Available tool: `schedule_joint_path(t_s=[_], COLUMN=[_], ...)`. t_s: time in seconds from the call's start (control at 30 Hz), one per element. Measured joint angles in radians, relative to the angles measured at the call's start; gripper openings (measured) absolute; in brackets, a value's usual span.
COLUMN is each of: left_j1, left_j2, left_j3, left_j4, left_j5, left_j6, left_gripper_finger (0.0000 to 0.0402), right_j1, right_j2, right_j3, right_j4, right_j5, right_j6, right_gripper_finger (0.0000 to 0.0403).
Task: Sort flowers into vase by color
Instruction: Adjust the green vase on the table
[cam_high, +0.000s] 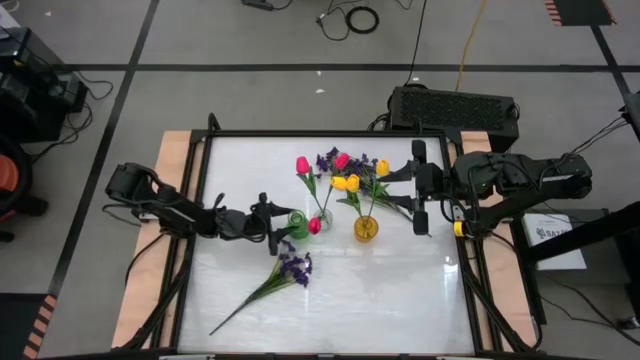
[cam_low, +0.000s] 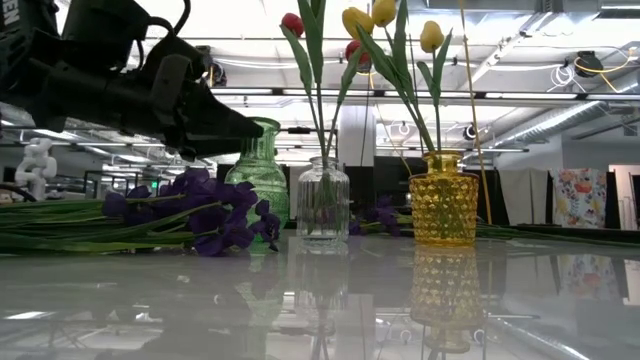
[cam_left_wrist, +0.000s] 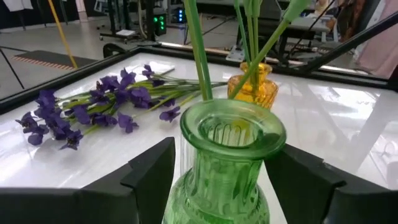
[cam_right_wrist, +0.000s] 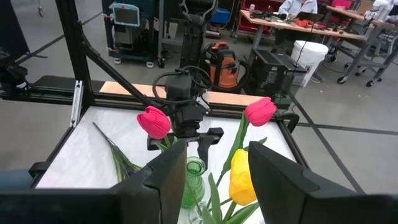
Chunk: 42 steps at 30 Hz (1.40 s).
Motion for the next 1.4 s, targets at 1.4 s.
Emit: schedule_joint_path(t_s=[1.4], left_j1=[-0.044], left_j2=[-0.222], left_j3=[-0.003], left_j4=[-0.357], left_j5=[-0.040], left_j6=[-0.148], left_gripper_finger=[0.0274], right_j1=[0.000], right_j2=[0.024], right_j3=[0.000], right_j4=[0.008], right_j5=[-0.003], right_j6=[-0.020], right_gripper_finger=[0.0164])
